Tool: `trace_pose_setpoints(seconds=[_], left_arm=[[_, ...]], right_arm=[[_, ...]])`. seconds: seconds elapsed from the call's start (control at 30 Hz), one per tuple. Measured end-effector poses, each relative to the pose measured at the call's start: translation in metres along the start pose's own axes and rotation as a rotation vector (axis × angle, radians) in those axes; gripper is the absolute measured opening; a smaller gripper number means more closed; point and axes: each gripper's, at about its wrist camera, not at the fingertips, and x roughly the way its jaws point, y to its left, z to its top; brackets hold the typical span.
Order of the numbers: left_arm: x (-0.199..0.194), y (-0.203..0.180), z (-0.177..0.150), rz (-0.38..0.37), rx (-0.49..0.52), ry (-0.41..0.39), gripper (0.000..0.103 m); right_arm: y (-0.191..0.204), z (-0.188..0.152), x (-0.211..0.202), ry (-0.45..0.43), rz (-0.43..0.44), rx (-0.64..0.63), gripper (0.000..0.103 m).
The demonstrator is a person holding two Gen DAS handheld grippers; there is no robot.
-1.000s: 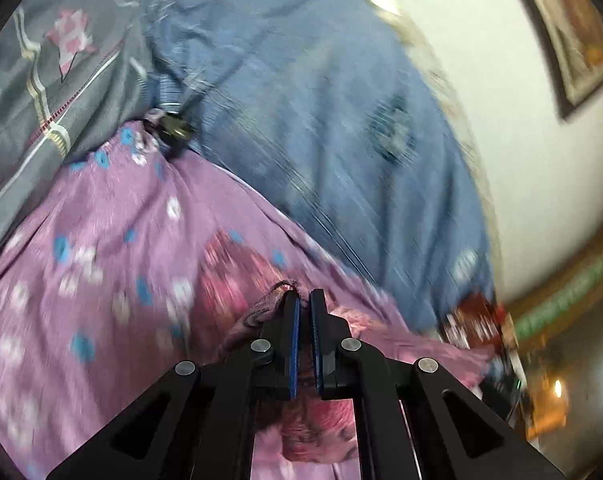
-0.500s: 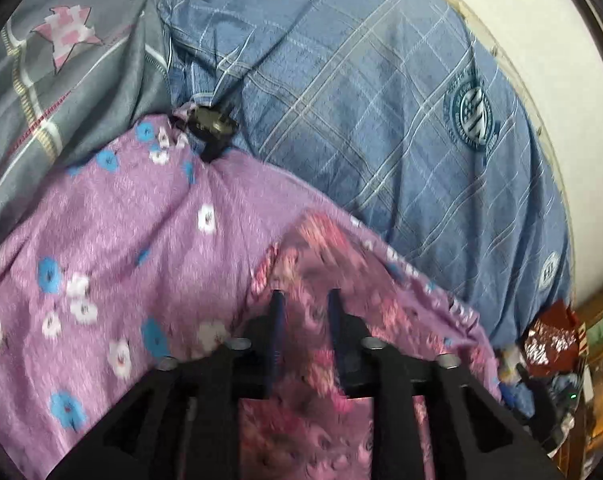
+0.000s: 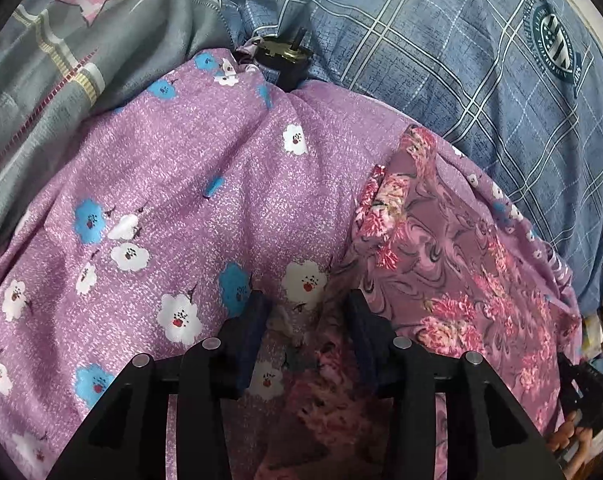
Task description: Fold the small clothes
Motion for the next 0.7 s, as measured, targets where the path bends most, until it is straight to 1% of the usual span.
trace_pose_setpoints(seconds=[0.03,0.07,0.1,0.13,0.17,0.2,0.23,0.27,0.3,0.33,0.37,0.4,0.43,0.47,0.5,0.53,0.57,0.6,0.63,0.67,0.7], left_arm=[[-0.001,-0.001,0.002,0.005,0.009,-0.008,0.041],[-0.006,-0.003,0.004,0.018,0.021,-0.032,0.04],[-0.012,-0.006,0.005,0.037,0.039,-0.069,0.038],[-0.017,-0.009,0.003,0.046,0.059,-0.102,0.038],[-0.025,-0.015,0.002,0.044,0.086,-0.143,0.038],[-0.034,-0.021,-0.001,0.033,0.113,-0.177,0.038],[-0.039,-0.03,-0.003,0.018,0.149,-0.206,0.038],[-0.04,-0.039,-0.007,-0.001,0.183,-0.216,0.04],[-0.039,-0.046,-0.012,-0.027,0.212,-0.211,0.042],[-0.038,-0.051,-0.017,-0.048,0.233,-0.198,0.044],[-0.033,-0.059,-0.022,-0.062,0.255,-0.175,0.045],[-0.028,-0.065,-0.027,-0.063,0.277,-0.151,0.047],[-0.02,-0.072,-0.032,-0.051,0.303,-0.119,0.048],[-0.011,-0.077,-0.035,-0.022,0.323,-0.089,0.048],[-0.005,-0.079,-0.035,0.003,0.329,-0.071,0.048],[0.0,-0.082,-0.034,0.017,0.327,-0.064,0.05],[0.001,-0.083,-0.033,0.023,0.32,-0.069,0.052],[0.003,-0.083,-0.031,0.032,0.314,-0.069,0.055],[0.004,-0.084,-0.029,0.031,0.309,-0.07,0.055],[0.003,-0.084,-0.029,0.029,0.304,-0.074,0.055],[0.004,-0.085,-0.026,0.033,0.298,-0.089,0.055]], right_arm=[[0.005,0.0,-0.008,-0.034,0.007,-0.021,0.01],[0.013,-0.001,-0.014,-0.069,0.016,-0.054,0.01],[0.025,-0.003,-0.024,-0.111,0.023,-0.106,0.01],[0.033,-0.006,-0.029,-0.13,0.025,-0.141,0.01],[0.044,-0.009,-0.031,-0.134,0.031,-0.184,0.01],[0.052,-0.01,-0.029,-0.121,0.04,-0.212,0.01],[0.057,-0.012,-0.025,-0.098,0.049,-0.233,0.011],[0.06,-0.013,-0.017,-0.065,0.047,-0.245,0.011],[0.058,-0.012,-0.009,-0.031,0.037,-0.246,0.011],[0.053,-0.008,0.006,0.016,0.027,-0.222,0.015],[0.042,-0.003,0.017,0.058,0.017,-0.185,0.016],[0.03,0.001,0.023,0.074,0.005,-0.144,0.013],[0.014,0.008,0.027,0.063,0.014,-0.088,0.011],[0.002,0.015,0.024,0.024,0.037,-0.041,0.012],[-0.007,0.023,0.017,-0.041,0.023,-0.012,0.015],[-0.016,0.031,0.007,-0.128,-0.016,0.011,0.021],[-0.025,0.037,-0.003,-0.187,-0.021,0.045,0.022],[-0.033,0.041,-0.008,-0.207,0.004,0.082,0.022],[-0.039,0.044,-0.013,-0.199,0.042,0.122,0.022],[-0.039,0.045,-0.015,-0.184,0.075,0.132,0.022],[-0.03,0.045,-0.017,-0.168,0.119,0.1,0.022]])
